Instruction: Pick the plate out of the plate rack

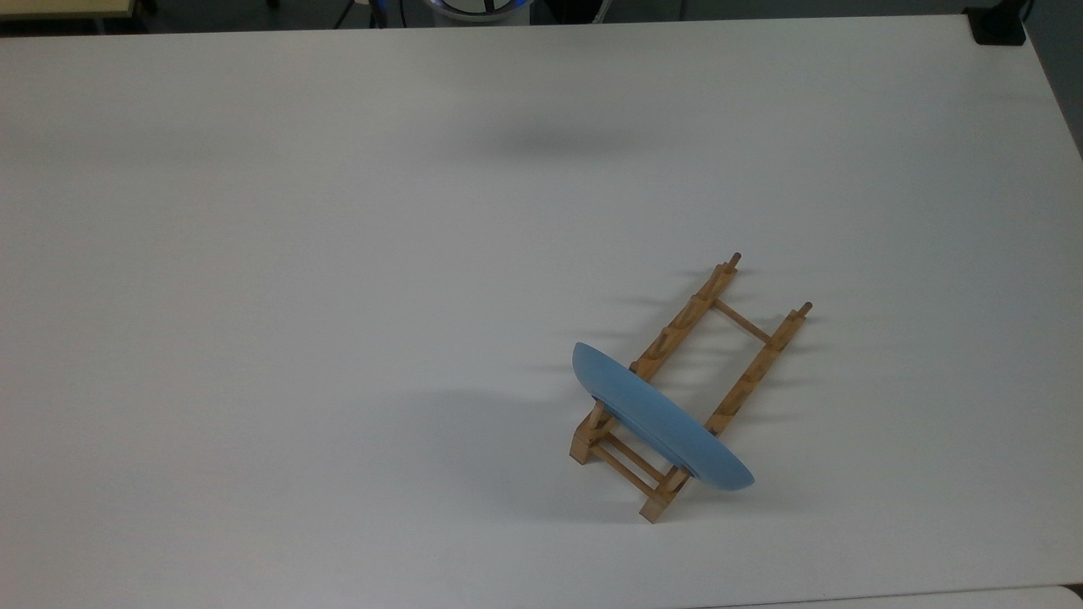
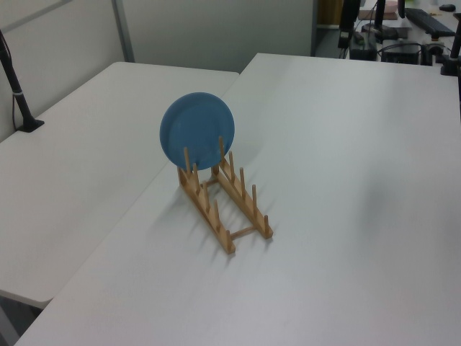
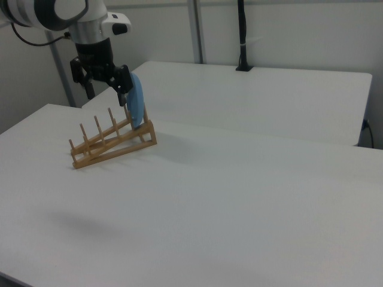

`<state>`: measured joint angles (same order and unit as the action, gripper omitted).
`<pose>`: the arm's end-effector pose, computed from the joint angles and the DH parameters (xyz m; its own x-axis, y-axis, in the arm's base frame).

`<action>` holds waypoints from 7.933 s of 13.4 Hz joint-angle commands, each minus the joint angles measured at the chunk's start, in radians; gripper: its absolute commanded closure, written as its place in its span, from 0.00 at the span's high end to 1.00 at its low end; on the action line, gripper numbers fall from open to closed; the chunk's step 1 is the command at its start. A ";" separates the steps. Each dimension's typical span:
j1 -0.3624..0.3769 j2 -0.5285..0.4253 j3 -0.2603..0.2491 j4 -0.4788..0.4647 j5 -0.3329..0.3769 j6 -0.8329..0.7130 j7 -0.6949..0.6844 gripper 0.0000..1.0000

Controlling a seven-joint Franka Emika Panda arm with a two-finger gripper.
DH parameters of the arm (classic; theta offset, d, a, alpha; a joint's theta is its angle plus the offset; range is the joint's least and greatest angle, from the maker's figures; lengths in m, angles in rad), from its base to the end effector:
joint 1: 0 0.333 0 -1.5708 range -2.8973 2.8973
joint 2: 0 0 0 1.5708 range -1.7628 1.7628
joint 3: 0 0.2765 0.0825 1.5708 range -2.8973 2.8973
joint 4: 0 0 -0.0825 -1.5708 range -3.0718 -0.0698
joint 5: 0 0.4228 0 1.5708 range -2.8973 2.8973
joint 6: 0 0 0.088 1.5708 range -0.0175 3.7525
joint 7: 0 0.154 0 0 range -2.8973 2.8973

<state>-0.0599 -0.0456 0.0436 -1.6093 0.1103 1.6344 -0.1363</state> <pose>0.5909 0.0071 0.5519 0.9901 0.1121 0.0843 0.1202 -0.9879 -0.0976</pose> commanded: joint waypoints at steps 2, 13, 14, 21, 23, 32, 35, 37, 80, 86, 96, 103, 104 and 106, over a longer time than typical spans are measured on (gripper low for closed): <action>0.008 -0.017 -0.005 -0.021 0.020 0.012 -0.013 1.00; 0.006 -0.019 -0.007 -0.020 0.020 0.010 -0.009 1.00; 0.006 -0.020 -0.007 -0.020 0.022 0.010 -0.009 1.00; 0.006 -0.020 -0.005 -0.020 0.020 0.012 -0.011 1.00; 0.009 -0.019 -0.005 -0.020 0.011 0.013 -0.054 1.00; -0.004 0.015 -0.028 0.015 0.005 -0.010 -0.252 1.00; 0.005 0.021 -0.019 0.052 0.006 0.078 -0.243 1.00; 0.009 0.023 -0.016 0.048 0.002 0.189 -0.197 1.00; 0.305 0.572 -0.013 0.239 -0.821 0.858 0.764 0.00; 0.298 0.477 -0.008 0.235 -0.778 0.854 0.768 0.00; 0.163 0.225 -0.011 0.203 -0.181 0.259 0.184 0.00; -0.106 0.200 -0.017 -0.038 -0.018 0.035 -0.318 0.00; -0.109 0.207 -0.019 -0.094 -0.017 0.097 -0.318 0.00; -0.126 0.214 -0.017 -0.171 -0.017 0.189 -0.328 0.00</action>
<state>-0.1739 0.1901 0.0250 -1.6254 0.0713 1.6829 -0.4356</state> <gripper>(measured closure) 0.930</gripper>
